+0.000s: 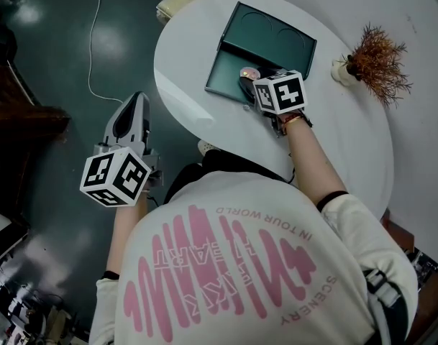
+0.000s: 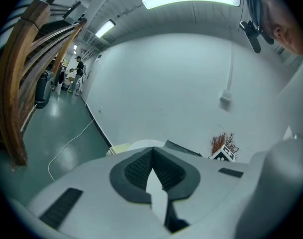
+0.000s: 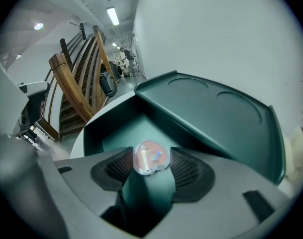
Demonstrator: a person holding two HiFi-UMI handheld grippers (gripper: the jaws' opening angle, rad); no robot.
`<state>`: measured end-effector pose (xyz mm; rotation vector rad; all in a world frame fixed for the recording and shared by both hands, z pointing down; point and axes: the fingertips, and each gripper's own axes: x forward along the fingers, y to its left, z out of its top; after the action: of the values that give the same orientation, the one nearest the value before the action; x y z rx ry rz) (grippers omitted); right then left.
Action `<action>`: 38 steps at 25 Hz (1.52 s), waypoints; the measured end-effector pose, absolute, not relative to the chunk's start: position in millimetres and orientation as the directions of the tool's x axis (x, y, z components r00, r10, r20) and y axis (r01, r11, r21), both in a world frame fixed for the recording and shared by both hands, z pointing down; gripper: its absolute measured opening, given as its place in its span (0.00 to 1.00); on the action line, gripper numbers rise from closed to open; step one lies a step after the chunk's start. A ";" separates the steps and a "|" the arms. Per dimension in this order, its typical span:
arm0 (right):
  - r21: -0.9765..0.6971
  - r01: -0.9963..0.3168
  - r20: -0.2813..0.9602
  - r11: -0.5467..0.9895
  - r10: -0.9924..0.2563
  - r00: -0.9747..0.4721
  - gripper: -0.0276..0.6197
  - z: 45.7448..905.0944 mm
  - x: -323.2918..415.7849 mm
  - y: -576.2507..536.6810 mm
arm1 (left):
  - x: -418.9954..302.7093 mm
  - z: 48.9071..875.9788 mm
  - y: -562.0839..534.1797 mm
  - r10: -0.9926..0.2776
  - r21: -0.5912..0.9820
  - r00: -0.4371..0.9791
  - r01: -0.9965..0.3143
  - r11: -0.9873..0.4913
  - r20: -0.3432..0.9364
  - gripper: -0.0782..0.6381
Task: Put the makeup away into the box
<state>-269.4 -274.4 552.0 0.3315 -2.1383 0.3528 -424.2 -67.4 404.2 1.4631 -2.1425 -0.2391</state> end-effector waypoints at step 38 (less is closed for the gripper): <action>-0.042 -0.259 0.888 0.965 -0.083 -0.452 0.42 562.4 -271.7 -264.3 | -430.3 405.3 -66.3 -0.903 0.446 -0.288 -0.795 0.411 0.318 0.11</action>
<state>-271.7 -264.3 562.4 0.2423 -2.0383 0.2065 -430.3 -66.3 405.3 1.4390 -2.1481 -0.2725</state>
